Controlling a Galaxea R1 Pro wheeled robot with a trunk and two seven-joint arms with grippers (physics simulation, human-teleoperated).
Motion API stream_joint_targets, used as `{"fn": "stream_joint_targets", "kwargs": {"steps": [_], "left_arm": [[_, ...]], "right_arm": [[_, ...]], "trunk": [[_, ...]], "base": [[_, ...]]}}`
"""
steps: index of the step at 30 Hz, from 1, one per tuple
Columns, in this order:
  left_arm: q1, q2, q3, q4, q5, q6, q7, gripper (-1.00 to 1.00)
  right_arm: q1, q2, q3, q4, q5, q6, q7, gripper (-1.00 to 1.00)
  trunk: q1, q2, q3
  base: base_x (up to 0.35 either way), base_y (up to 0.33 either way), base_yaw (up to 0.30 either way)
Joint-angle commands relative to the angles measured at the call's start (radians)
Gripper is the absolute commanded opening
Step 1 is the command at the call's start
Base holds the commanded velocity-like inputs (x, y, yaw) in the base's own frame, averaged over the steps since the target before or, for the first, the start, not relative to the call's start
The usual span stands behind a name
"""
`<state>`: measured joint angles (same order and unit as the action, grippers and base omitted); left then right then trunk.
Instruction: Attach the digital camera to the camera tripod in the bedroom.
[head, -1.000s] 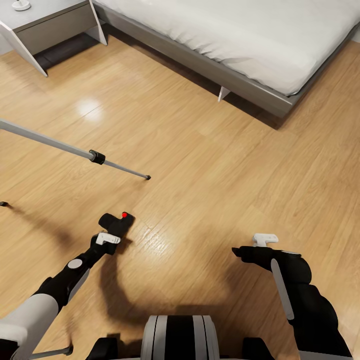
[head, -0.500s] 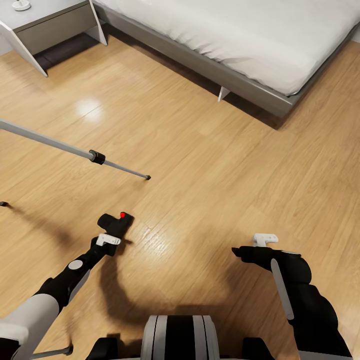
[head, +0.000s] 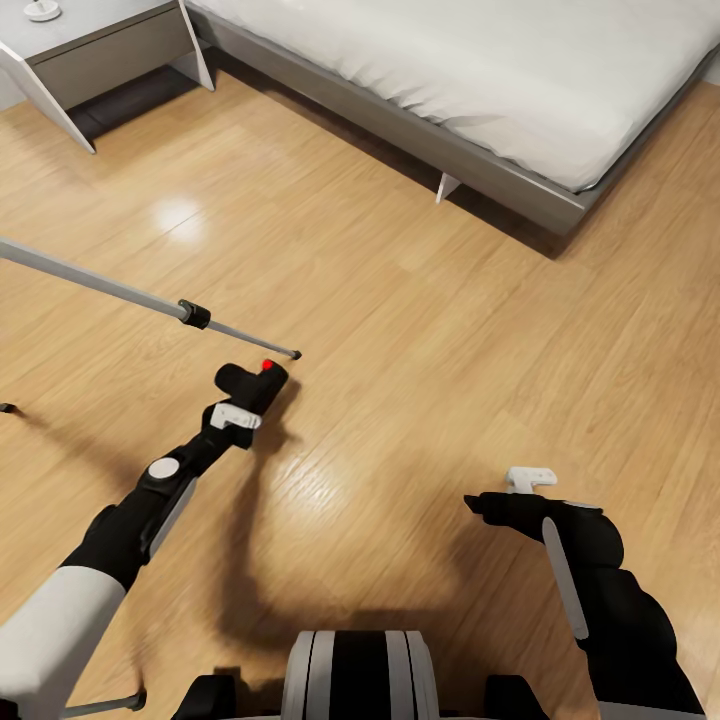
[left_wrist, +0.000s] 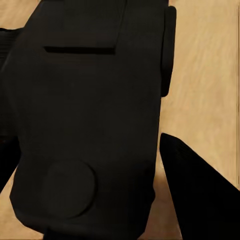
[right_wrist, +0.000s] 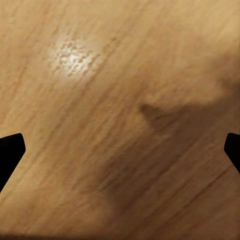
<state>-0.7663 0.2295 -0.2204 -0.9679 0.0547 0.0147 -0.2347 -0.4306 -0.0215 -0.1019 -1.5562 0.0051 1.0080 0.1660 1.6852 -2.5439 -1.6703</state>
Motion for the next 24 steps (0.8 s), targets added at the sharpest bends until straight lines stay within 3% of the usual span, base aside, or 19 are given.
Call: {"fn": "stream_joint_targets", "kwargs": {"steps": [1, 6, 14, 21, 24], "left_arm": [[0.0, -0.001, -0.002, -0.006, 0.005, 0.003, -0.003, -1.0], [0.001, -0.006, -0.011, -0.037, 0.006, 0.016, -0.01, -1.0], [0.001, -0.009, -0.114, -0.055, 0.013, 0.032, -0.016, -1.0], [0.001, -0.013, -0.161, -0.058, 0.015, 0.081, -0.031, -1.0], [0.001, -0.018, -0.181, -0.058, 0.016, 0.112, -0.076, -1.0]], "right_arm": [[0.0, 0.0, -0.001, -0.001, 0.001, 0.004, 0.004, 1.0], [0.0, 0.0, -0.001, -0.001, 0.001, 0.004, 0.004, 1.0], [0.0, 0.0, -0.001, -0.001, 0.001, 0.004, 0.004, 1.0], [0.0, 0.0, -0.001, -0.001, 0.001, 0.004, 0.004, 1.0], [0.0, 0.0, -0.002, -0.001, 0.001, 0.004, 0.004, 1.0]], "trunk": [[0.0, 0.0, -0.001], [0.0, 0.0, -0.001], [0.0, 0.0, -0.001], [0.0, 0.0, -0.001], [0.0, 0.0, -0.001]], "base": [[0.0, 0.0, 0.0], [0.0, 0.0, 0.0], [0.0, 0.0, 0.0], [0.0, 0.0, 0.0], [0.0, 0.0, 0.0]]}}
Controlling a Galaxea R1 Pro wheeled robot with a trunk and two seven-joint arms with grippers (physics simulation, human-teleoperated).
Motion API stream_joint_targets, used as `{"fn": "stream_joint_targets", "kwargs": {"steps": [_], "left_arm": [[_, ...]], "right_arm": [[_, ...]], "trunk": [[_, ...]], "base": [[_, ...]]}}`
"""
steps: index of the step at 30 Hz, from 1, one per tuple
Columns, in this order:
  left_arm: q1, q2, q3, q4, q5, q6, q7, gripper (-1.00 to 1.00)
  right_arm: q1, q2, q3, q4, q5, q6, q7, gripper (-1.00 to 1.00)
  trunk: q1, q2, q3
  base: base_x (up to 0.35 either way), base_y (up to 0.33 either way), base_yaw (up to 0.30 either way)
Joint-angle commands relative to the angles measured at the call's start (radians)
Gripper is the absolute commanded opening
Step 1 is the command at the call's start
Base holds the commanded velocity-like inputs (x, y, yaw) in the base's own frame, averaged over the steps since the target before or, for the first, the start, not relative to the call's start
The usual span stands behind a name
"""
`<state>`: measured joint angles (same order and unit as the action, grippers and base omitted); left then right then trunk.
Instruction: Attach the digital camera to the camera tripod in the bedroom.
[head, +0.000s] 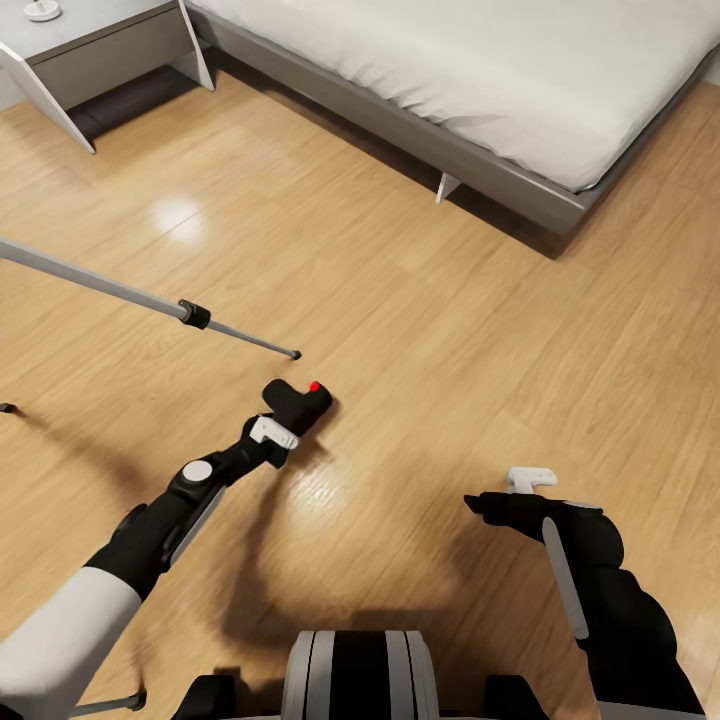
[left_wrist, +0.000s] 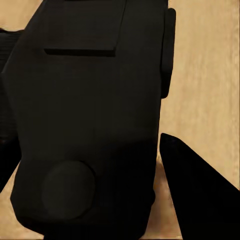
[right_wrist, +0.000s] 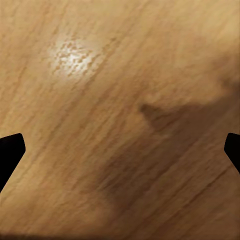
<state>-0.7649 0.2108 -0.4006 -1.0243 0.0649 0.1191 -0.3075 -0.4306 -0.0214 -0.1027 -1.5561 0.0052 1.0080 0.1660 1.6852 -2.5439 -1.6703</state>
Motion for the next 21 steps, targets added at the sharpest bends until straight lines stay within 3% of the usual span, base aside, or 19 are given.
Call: {"fn": "stream_joint_targets", "kwargs": {"steps": [1, 3, 9, 14, 19, 21], "left_arm": [[-0.001, -0.001, -0.006, -0.002, 0.006, 0.016, -0.02, -1.0], [-0.001, -0.008, -0.012, -0.002, 0.007, 0.035, -0.058, -1.0], [-0.001, -0.059, -0.018, -0.007, 0.013, 0.161, -0.19, -1.0], [-0.001, -0.083, -0.017, -0.039, 0.03, 0.242, -0.221, -1.0], [-0.001, -0.095, -0.016, -0.068, 0.086, 0.286, -0.233, -1.0], [-0.001, -0.099, -0.015, -0.081, 0.126, 0.288, -0.233, -1.0]], "right_arm": [[0.0, 0.0, -0.001, -0.001, 0.001, 0.004, 0.004, 1.0], [0.0, 0.0, 0.0, -0.001, 0.001, 0.004, 0.004, 1.0], [0.0, 0.001, 0.0, -0.001, 0.001, 0.004, 0.004, 1.0], [0.0, 0.002, 0.0, -0.001, 0.001, 0.004, 0.004, 1.0], [0.0, 0.003, 0.0, -0.001, 0.001, 0.004, 0.004, 1.0], [0.0, 0.004, 0.0, -0.001, 0.001, 0.004, 0.004, 1.0]], "trunk": [[0.0, 0.0, -0.001], [0.0, 0.0, -0.001], [0.0, 0.0, -0.001], [0.0, 0.0, -0.001], [0.0, 0.0, -0.001], [0.0, 0.0, -0.001]], "base": [[0.0, 0.0, 0.0], [0.0, 0.0, 0.0], [0.0, 0.0, 0.0], [0.0, 0.0, 0.0], [0.0, 0.0, 0.0], [0.0, 0.0, 0.0]]}}
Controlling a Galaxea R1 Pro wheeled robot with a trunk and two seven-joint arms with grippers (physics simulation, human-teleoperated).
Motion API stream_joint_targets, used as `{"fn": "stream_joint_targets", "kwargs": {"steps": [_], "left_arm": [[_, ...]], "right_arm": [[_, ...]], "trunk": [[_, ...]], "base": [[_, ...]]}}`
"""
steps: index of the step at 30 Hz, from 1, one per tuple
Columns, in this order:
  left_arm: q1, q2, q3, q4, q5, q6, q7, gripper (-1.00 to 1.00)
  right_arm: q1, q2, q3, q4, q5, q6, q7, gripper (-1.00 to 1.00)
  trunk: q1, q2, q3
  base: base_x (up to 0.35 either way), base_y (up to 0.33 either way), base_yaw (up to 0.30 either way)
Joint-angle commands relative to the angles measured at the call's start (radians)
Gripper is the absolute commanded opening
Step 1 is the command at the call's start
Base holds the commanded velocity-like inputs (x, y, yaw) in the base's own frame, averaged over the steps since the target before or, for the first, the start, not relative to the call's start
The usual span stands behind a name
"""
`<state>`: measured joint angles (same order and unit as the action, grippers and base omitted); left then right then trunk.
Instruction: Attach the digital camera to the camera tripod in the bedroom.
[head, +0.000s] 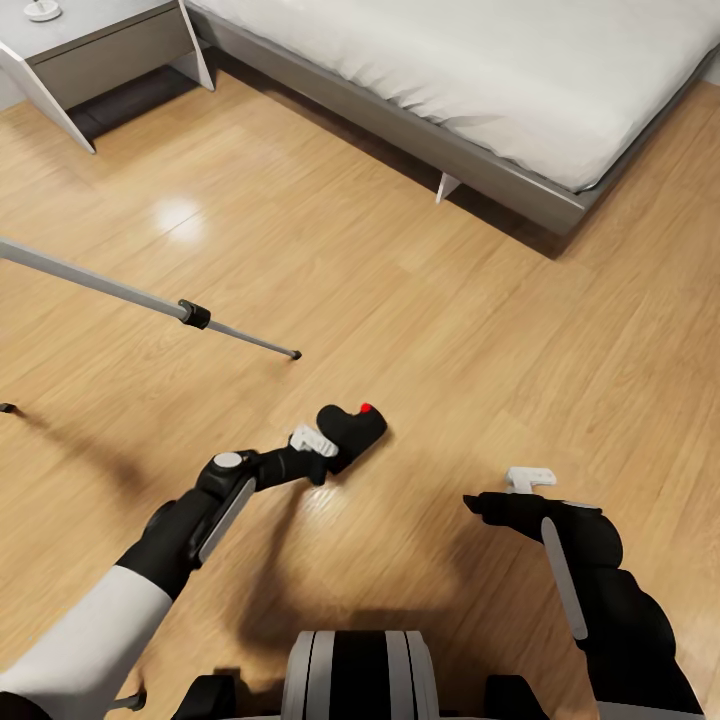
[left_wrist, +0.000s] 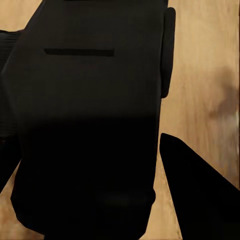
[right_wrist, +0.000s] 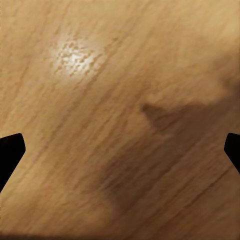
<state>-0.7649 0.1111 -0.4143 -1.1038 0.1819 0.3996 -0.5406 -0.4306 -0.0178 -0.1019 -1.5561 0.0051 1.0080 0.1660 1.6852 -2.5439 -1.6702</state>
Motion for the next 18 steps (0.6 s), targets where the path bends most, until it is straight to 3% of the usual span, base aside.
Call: {"fn": "stream_joint_targets", "kwargs": {"steps": [1, 4, 9, 18], "left_arm": [[-0.001, 0.0, -0.002, -0.007, 0.023, 0.008, 0.001, -1.0], [-0.001, -0.004, -0.002, -0.039, 0.075, 0.008, 0.005, -1.0], [-0.001, -0.011, -0.005, -0.091, 0.113, 0.023, 0.013, -1.0], [-0.001, -0.045, -0.008, -0.123, 0.123, 0.07, 0.033, -1.0]], "right_arm": [[0.0, 0.0, -0.001, -0.001, 0.001, 0.004, 0.004, 1.0], [0.0, 0.001, -0.001, -0.001, 0.001, 0.004, 0.004, 1.0], [0.0, 0.001, -0.001, -0.001, 0.001, 0.004, 0.004, 1.0], [0.0, 0.002, 0.0, 0.0, 0.001, 0.003, 0.004, 1.0]], "trunk": [[0.0, 0.0, -0.001], [0.0, 0.0, -0.001], [0.0, 0.0, -0.001], [0.0, 0.0, -0.001]], "base": [[0.0, 0.0, 0.0], [0.0, 0.0, 0.0], [0.0, 0.0, 0.0], [0.0, 0.0, 0.0]]}}
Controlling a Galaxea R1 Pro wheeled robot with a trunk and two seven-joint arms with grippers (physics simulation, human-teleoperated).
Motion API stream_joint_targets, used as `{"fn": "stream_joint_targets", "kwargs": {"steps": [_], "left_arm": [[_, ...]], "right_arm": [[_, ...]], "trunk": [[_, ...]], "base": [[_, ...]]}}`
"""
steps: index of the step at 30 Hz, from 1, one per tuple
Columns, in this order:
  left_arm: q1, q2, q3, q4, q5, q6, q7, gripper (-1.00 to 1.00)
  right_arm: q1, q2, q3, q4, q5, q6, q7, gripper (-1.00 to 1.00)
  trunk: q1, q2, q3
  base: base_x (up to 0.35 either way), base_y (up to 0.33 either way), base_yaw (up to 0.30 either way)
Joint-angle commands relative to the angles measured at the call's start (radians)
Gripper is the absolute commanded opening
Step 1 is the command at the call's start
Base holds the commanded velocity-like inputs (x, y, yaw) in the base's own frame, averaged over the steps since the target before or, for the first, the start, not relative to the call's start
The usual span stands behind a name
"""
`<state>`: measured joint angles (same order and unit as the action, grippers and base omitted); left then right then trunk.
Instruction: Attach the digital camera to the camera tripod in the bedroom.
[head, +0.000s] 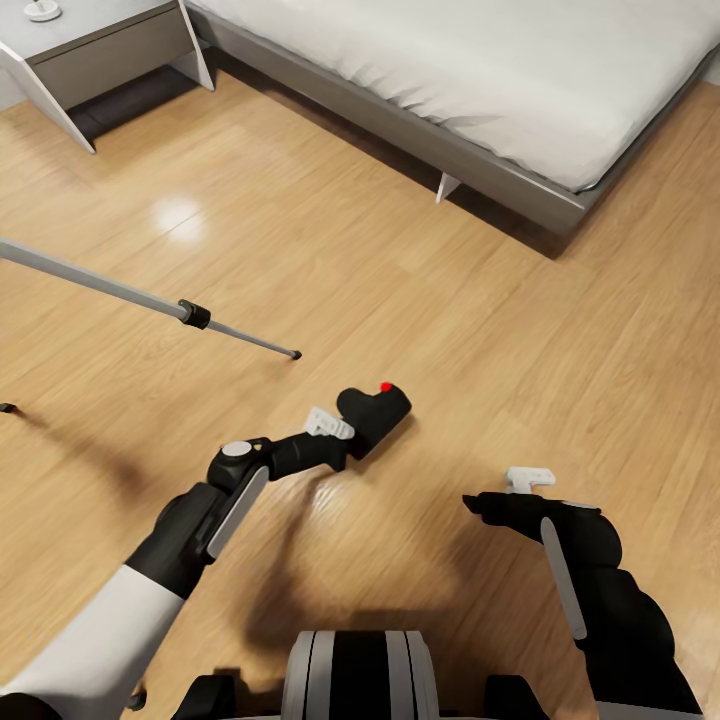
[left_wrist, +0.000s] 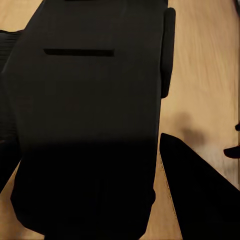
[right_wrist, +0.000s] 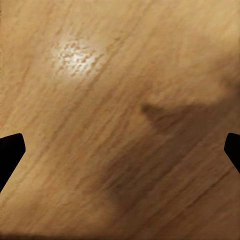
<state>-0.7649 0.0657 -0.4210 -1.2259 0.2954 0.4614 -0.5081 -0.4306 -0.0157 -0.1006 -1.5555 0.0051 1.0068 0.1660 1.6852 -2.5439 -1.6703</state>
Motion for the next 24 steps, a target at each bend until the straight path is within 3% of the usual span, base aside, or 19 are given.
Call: {"fn": "stream_joint_targets", "kwargs": {"steps": [1, 13, 20, 24], "left_arm": [[-0.001, -0.005, -0.001, -0.001, 0.011, 0.01, 0.008, -1.0], [0.005, -0.101, -0.017, -0.005, 0.017, -0.005, 0.219, -1.0], [0.013, -0.135, -0.018, 0.006, 0.031, -0.107, 0.297, -1.0], [0.014, -0.153, -0.019, 0.014, 0.051, -0.095, 0.362, -1.0]], "right_arm": [[0.0, 0.0, -0.001, -0.001, 0.001, 0.004, 0.004, 1.0], [0.0, -0.001, -0.001, 0.0, 0.001, 0.004, 0.004, 1.0], [0.0, -0.001, -0.001, 0.0, 0.001, 0.004, 0.004, 1.0], [0.0, 0.0, 0.0, 0.0, 0.001, 0.005, 0.004, 1.0]], "trunk": [[0.0, 0.0, -0.001], [0.0, 0.0, -0.001], [0.0, 0.0, -0.001], [0.0, 0.0, -0.001]], "base": [[0.0, 0.0, 0.0], [0.0, 0.0, 0.0], [0.0, 0.0, 0.0], [0.0, 0.0, 0.0]]}}
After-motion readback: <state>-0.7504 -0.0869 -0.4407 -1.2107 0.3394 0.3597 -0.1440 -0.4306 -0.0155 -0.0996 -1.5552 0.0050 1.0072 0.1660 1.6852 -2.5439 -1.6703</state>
